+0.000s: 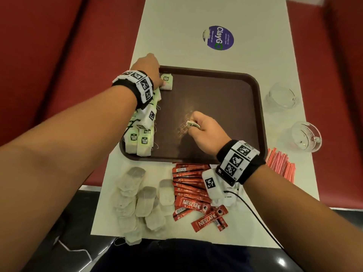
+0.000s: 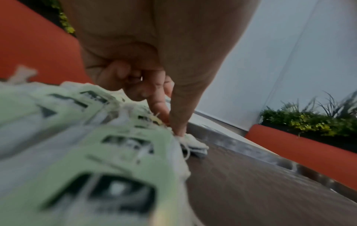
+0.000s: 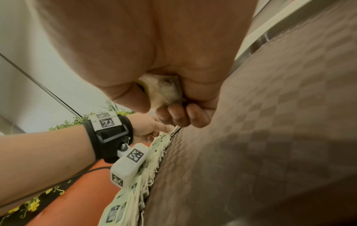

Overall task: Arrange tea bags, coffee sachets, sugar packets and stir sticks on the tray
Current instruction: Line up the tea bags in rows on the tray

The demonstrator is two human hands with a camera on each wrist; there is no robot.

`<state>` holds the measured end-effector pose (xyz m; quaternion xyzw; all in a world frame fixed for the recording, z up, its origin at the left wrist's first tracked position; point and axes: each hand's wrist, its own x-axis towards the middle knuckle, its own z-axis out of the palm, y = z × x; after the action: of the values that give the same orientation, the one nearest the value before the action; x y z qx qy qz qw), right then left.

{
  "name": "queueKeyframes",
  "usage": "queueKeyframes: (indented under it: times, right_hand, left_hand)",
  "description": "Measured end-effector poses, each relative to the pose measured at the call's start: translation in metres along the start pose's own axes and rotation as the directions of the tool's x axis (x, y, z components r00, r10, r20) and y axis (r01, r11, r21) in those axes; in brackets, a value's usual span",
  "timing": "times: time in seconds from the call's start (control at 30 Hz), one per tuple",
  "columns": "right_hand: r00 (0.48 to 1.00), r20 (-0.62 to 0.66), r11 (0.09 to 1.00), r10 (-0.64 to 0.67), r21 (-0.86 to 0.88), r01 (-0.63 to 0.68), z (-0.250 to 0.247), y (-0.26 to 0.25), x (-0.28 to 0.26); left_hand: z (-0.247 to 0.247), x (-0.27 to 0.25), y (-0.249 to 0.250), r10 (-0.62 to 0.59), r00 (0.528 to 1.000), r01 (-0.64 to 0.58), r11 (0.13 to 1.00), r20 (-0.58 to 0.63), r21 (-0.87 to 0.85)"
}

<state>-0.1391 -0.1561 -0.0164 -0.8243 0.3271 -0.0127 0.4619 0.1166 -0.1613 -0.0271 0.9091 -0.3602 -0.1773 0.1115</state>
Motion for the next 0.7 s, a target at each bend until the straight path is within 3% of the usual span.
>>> queueKeyframes:
  times: [0.1, 0.2, 0.3, 0.6, 0.7]
  right_hand:
    - [1.0, 0.005, 1.0, -0.001, 0.011, 0.001, 0.0, 0.004, 0.0]
    - [1.0, 0.005, 1.0, -0.008, 0.015, 0.008, -0.001, 0.006, 0.001]
    - [1.0, 0.009, 1.0, -0.013, 0.02, 0.013, -0.003, 0.007, 0.002]
    - [1.0, 0.019, 0.999, -0.025, 0.046, 0.024, -0.003, 0.011, 0.004]
    - [0.999, 0.014, 0.998, -0.03, 0.049, 0.029, -0.003, 0.013, 0.004]
  left_hand:
    - [0.002, 0.007, 0.006, 0.079, 0.997, -0.08, 0.995, 0.017, 0.065]
    - [0.007, 0.01, 0.011, 0.149, 0.982, -0.161, 0.982, 0.113, 0.102]
    - [0.012, 0.011, 0.01, 0.133, 0.976, -0.159, 0.976, 0.17, 0.147]
    - [-0.002, 0.009, 0.003, 0.124, 0.991, -0.13, 0.976, 0.044, 0.176]
    - [0.002, 0.0, 0.002, 0.064, 0.994, -0.083, 0.967, 0.087, 0.241]
